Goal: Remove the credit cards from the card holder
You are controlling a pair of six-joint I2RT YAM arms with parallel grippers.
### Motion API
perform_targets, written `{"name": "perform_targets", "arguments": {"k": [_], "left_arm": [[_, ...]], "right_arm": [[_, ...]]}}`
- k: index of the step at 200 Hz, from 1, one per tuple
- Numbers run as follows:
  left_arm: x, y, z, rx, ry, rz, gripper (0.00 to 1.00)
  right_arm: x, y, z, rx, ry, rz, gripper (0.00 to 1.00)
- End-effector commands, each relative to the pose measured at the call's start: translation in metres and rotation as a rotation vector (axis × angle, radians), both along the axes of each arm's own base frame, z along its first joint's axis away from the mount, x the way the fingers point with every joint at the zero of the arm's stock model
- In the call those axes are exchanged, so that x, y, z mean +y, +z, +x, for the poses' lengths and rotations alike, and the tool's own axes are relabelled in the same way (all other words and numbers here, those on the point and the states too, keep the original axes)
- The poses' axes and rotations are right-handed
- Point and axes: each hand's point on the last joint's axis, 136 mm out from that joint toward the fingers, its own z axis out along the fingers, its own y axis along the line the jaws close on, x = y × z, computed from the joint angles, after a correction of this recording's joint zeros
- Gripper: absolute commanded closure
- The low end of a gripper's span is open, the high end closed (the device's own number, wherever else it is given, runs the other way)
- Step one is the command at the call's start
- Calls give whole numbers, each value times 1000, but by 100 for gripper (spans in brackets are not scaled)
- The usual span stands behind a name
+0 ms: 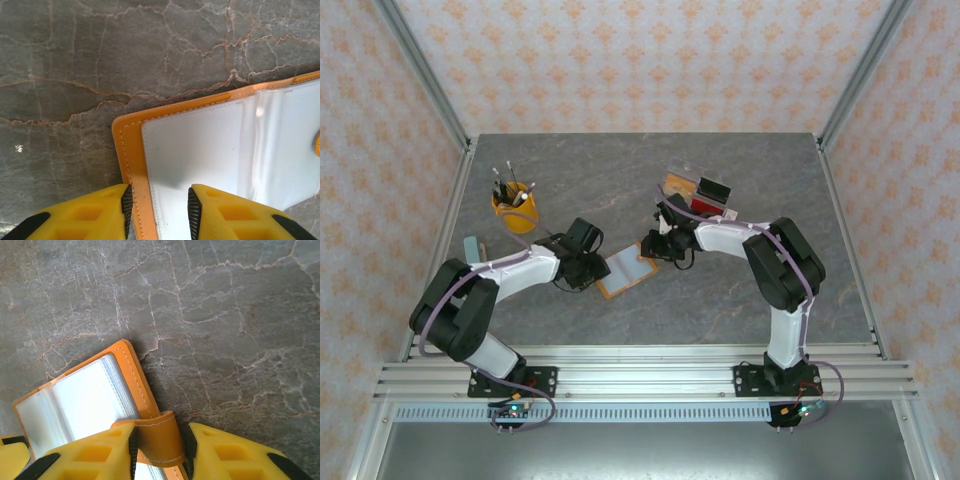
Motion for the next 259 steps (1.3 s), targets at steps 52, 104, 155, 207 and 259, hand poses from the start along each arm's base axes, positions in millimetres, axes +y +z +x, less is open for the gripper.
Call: {"name": "perform_targets", "arguments": {"k": [52, 104, 155, 207, 259], "left_arm": [[-24, 2, 14, -21, -54, -82, 75], [-35, 5, 23, -37, -91, -110, 84], [-46, 10, 35, -59, -144, -128, 100], [-33, 34, 35, -85, -168, -49, 77], [5, 100, 37, -192, -167, 110, 37]], "right_arm": [[-4, -26, -40, 151, 38, -5, 77], [1, -27, -49, 165, 53, 20, 81], [5, -15, -58, 180, 26, 106, 82], [-16, 30, -36, 12, -85, 36, 63], [-75, 90, -10, -238, -258, -120, 44]]}}
